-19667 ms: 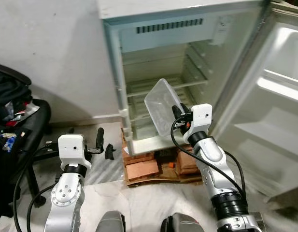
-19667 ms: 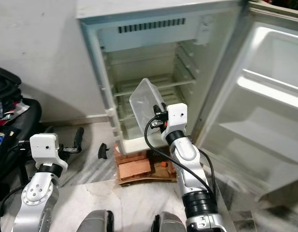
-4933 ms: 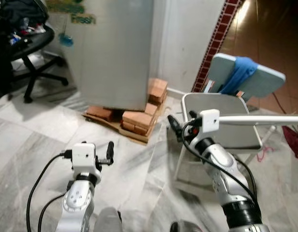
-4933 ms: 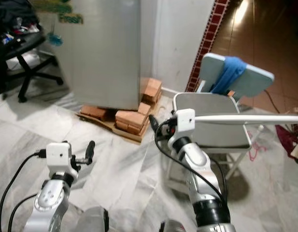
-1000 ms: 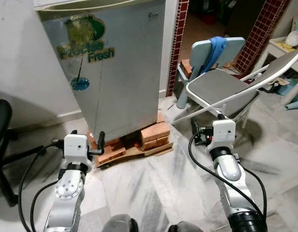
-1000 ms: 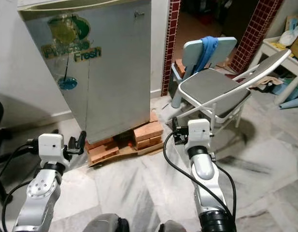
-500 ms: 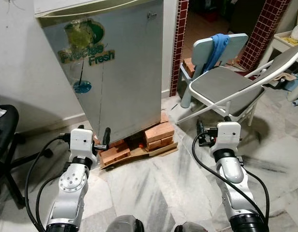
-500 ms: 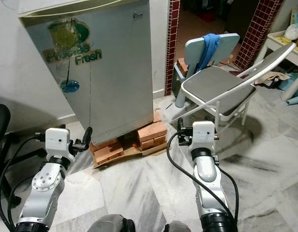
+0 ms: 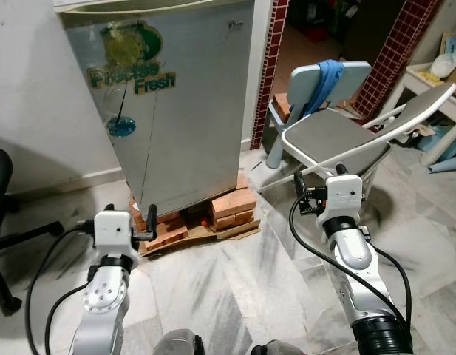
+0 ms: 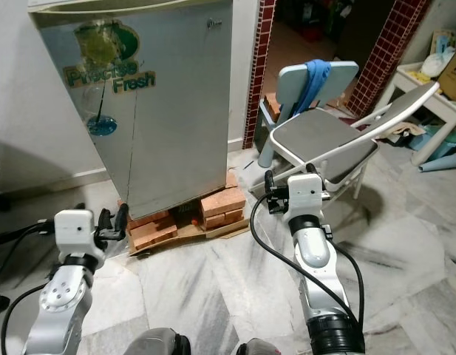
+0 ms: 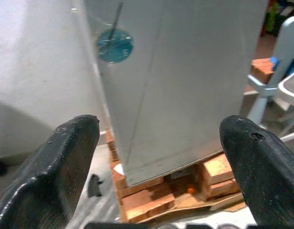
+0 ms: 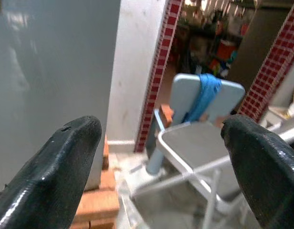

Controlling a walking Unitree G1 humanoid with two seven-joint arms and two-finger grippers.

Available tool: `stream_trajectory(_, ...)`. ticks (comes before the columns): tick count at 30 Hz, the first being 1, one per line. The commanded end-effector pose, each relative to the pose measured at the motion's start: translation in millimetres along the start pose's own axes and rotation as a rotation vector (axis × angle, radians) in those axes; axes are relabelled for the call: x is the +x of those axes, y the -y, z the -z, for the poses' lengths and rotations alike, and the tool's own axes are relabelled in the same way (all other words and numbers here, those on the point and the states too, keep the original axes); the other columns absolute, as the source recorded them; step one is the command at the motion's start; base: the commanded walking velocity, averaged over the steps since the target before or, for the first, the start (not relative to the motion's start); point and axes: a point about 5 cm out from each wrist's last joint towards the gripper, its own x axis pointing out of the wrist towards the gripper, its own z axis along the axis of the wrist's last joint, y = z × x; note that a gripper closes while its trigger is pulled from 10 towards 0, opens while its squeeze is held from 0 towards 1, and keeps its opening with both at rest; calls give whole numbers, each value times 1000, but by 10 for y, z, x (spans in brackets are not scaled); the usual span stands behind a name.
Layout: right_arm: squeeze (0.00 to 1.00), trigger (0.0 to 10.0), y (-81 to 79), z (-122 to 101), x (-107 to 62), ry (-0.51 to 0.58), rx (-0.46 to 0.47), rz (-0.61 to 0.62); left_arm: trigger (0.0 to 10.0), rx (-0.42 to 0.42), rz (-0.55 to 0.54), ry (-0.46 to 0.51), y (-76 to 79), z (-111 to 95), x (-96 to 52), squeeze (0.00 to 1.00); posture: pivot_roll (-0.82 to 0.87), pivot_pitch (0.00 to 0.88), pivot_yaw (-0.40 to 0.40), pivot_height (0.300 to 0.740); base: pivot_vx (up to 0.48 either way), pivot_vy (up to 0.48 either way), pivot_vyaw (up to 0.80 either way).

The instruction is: Restocking fridge

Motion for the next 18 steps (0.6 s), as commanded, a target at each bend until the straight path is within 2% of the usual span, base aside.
stream_trajectory(1, 0, 10000, 96, 67, -96, -39, -1, 30, 10000, 13, -6, 0, -43, -16, -26, 0, 131, 34, -15, 740, 0, 0, 0)
stream_trajectory(3, 0, 10000, 137, 151, -276, -77, -15, 22, 10000, 23, 6, -29, -70, 54, -108, 0, 115, 43, -7, 740, 0, 0, 0)
stream_trajectory(6, 0, 10000, 165, 162, -345, -86, -22, 18, 10000, 29, 20, -47, -68, 99, -154, 0, 104, 48, -4, 740, 0, 0, 0)
stream_trajectory(13, 0, 10000, 278, 190, -364, -113, -51, 21, 10000, 23, 36, -58, 5, 100, -170, 0, 92, 69, -4, 740, 0, 0, 0)
stream_trajectory(16, 0, 10000, 283, 183, -354, -122, -59, 16, 10000, 19, 39, -58, 13, 86, -166, 0, 99, 75, 0, 740, 0, 0, 0)
stream_trajectory(18, 0, 10000, 257, 165, -311, -119, -58, 6, 10000, 17, 42, -59, 8, 74, -169, 0, 105, 89, 8, 740, 0, 189, -544)
